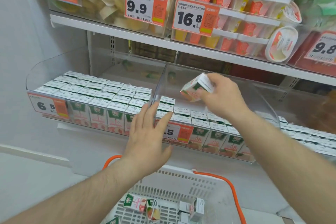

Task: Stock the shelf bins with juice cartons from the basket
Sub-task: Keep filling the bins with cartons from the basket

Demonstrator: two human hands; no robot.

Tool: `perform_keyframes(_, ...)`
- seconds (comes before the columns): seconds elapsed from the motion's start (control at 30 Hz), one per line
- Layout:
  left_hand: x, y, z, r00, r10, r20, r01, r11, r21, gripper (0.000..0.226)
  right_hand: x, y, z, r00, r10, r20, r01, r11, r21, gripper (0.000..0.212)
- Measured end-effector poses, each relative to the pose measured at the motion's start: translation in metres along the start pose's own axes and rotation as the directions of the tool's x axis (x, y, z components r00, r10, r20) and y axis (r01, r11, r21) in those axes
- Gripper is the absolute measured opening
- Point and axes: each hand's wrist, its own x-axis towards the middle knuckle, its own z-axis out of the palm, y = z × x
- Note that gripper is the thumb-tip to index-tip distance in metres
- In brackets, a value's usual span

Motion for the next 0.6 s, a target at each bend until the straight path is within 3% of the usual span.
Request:
perform_keyframes(0.13, -0.003, -0.001, 0.004, 0.987, -0.063, 0.149, 0.061, 0.998, 0.018, 0.088, 0.065, 0.029, 0.023, 0.97, 0.091, 0.226, -0.038, 0.973, -0.226, 0.004)
perform_keyframes(0.3, -0.002, -0.002, 0.002, 0.978, -0.069, 0.198, 0.078, 0.996, -0.04, 0.086, 0.085, 0.037, 0.058, 0.824, 0.236, 0.516, -0.175, 0.971, -0.164, 0.008)
perform_keyframes(0.47, -0.002, -0.004, 0.001, 0.975, -0.05, 0.216, 0.063, 0.997, -0.054, 0.086, 0.09, 0.036, 0.065, 0.733, 0.366, 0.573, -0.434, 0.901, -0.021, 0.004)
perform_keyframes(0.6, -0.001, -0.003, 0.003, 0.971, -0.058, 0.234, 0.073, 0.996, -0.057, 0.086, 0.092, 0.038, 0.073, 0.737, 0.379, 0.56, -0.386, 0.916, -0.111, 0.018)
